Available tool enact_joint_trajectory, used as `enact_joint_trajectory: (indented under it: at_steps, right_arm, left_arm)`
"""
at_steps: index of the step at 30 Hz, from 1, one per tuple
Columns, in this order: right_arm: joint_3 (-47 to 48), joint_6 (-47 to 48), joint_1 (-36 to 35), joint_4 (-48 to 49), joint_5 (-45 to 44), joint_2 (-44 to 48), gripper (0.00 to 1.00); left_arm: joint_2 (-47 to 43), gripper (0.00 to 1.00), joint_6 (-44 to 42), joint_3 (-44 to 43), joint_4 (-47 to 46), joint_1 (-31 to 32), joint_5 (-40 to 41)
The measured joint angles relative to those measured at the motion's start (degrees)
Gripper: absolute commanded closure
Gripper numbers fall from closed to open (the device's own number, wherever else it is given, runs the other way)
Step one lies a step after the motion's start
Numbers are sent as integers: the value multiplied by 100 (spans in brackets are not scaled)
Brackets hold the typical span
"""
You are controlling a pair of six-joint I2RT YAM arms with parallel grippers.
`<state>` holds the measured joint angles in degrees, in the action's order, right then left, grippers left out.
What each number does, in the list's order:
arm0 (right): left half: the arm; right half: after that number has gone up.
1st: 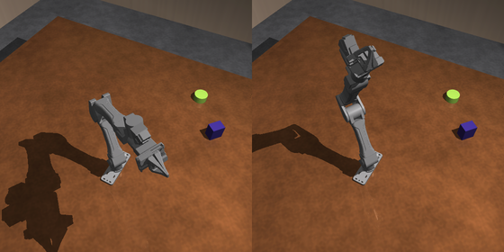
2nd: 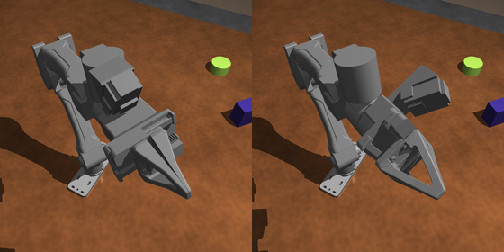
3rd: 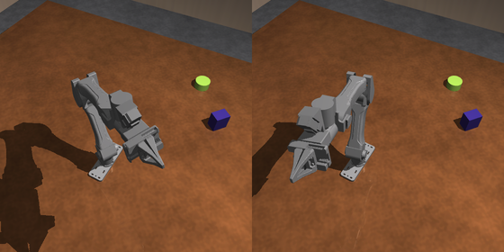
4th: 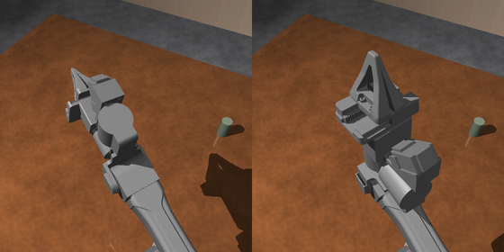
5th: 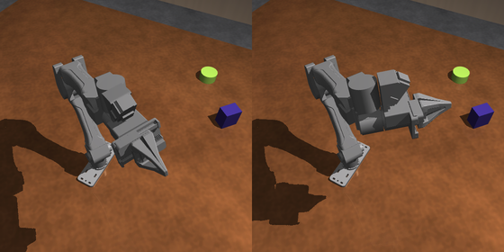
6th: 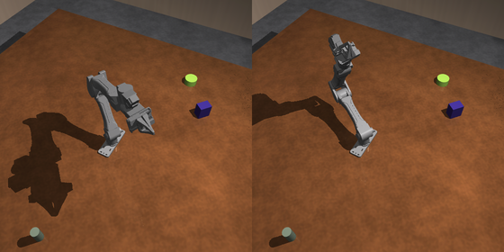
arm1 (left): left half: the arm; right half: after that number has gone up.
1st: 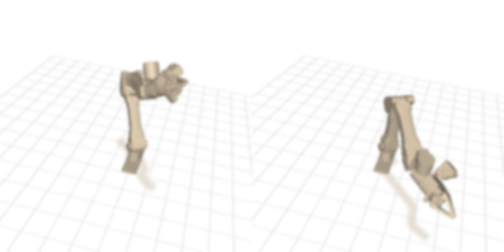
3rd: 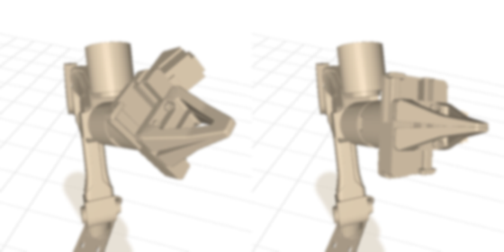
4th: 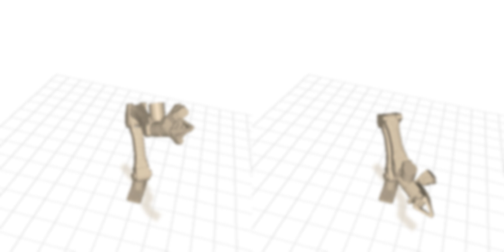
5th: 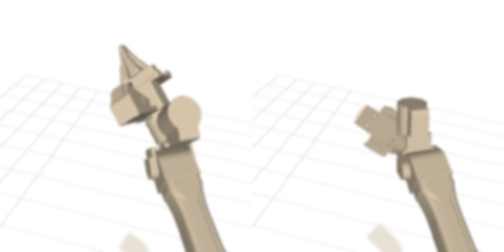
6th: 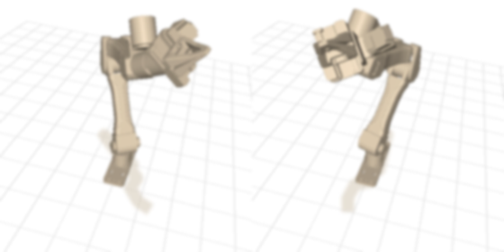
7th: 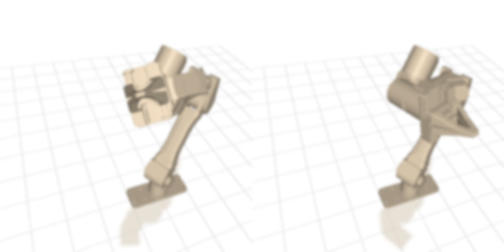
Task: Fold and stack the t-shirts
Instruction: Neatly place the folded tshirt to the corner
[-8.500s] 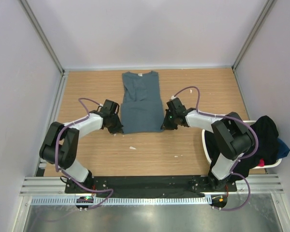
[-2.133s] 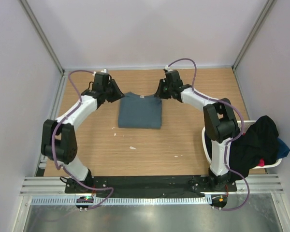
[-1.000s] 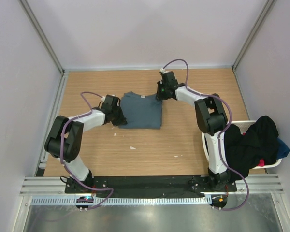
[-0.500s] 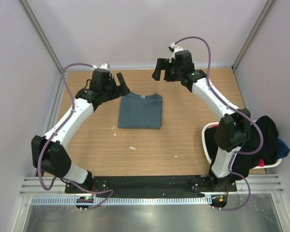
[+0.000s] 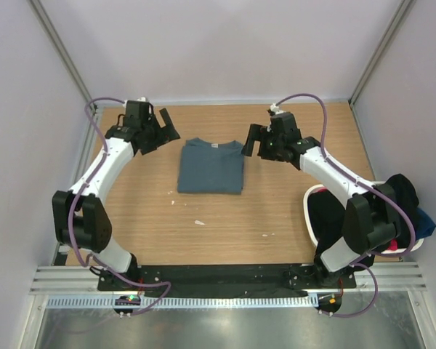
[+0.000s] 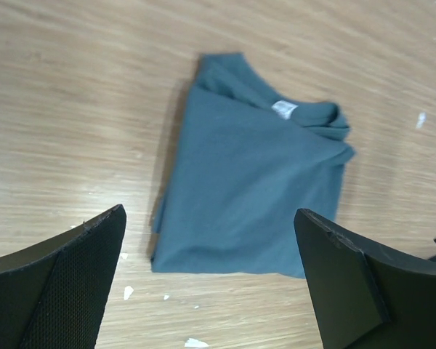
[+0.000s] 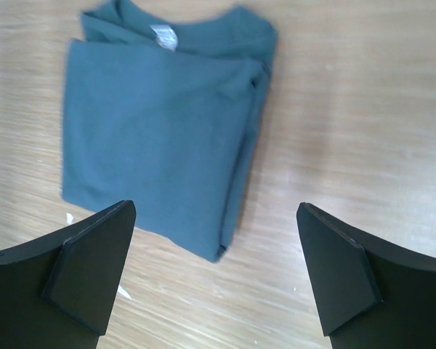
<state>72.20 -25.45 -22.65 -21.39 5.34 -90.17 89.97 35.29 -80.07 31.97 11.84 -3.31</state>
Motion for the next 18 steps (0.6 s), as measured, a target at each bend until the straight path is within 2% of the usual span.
enact_joint_trajectory:
  at_steps: [10,18]
  right_arm:
    - [-1266,-610,-4,562,-157,39,0]
    - [-1285,-881,-175,1346,11,-1014,0]
  left_arm:
    - [876,12,26,568,-302,-61,-284]
    - [1266,19,28,796,-584,-61,-435]
